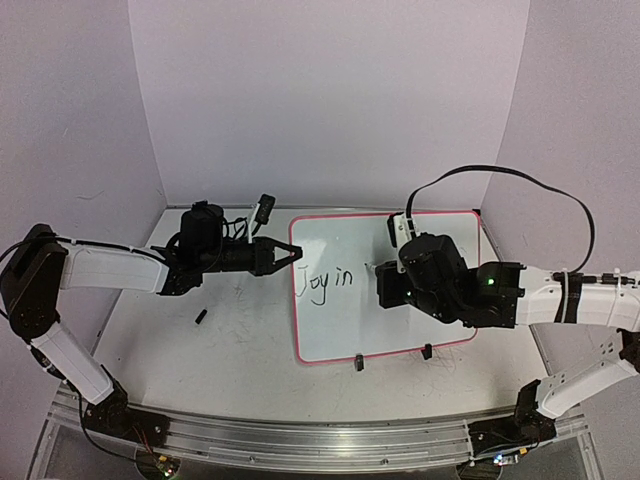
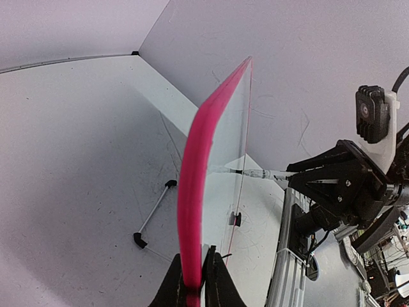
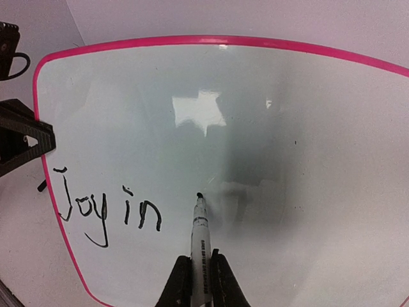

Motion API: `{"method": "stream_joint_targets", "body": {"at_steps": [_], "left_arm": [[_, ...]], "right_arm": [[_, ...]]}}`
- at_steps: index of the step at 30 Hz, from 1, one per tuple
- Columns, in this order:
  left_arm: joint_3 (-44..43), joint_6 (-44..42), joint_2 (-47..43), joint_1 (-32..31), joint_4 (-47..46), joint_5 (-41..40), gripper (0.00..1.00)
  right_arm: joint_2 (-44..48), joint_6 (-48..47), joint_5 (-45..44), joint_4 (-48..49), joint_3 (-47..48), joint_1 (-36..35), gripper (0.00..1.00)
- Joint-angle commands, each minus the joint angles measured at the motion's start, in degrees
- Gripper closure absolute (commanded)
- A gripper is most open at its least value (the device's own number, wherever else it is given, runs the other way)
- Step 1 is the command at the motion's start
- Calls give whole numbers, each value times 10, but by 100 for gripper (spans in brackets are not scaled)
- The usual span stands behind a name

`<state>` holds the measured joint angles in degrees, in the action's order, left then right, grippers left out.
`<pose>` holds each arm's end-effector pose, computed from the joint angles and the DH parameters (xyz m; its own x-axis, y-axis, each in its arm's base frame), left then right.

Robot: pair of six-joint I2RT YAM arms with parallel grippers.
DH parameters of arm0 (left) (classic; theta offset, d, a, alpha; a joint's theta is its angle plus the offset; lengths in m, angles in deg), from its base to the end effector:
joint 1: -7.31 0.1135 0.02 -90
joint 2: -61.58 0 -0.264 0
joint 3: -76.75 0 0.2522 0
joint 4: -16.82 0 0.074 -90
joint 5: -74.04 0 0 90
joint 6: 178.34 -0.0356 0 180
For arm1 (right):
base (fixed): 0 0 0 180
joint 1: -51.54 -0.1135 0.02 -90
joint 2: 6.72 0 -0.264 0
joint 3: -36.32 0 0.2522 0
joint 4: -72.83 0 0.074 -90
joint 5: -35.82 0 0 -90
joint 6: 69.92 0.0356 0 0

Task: Write a sentence on the whiteboard

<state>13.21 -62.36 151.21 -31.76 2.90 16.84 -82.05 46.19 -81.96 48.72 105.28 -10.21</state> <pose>0.2568 -0.2333 0.2447 -0.5593 -0.0202 -0.8287 0.7741 0.3448 -0.5309 0.1541 0.2517 0.2874 -0.4749 -0.0612 -0.8779 -0.4235 0.8904 0.1670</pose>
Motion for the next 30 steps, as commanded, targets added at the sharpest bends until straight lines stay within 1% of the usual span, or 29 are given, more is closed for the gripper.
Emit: {"method": "stream_joint_targets", "body": {"at_steps": [1, 11, 30], "left_arm": [[5, -9, -14, 2, 4, -44, 100], [3, -9, -12, 2, 4, -43, 100], [2, -8, -9, 2, 3, -42, 100]], "right_arm": [[0, 15, -2, 1, 5, 1, 100], [4, 34, 23, -7, -17, 0, 100], [13, 66, 30, -21, -46, -11, 100]]}}
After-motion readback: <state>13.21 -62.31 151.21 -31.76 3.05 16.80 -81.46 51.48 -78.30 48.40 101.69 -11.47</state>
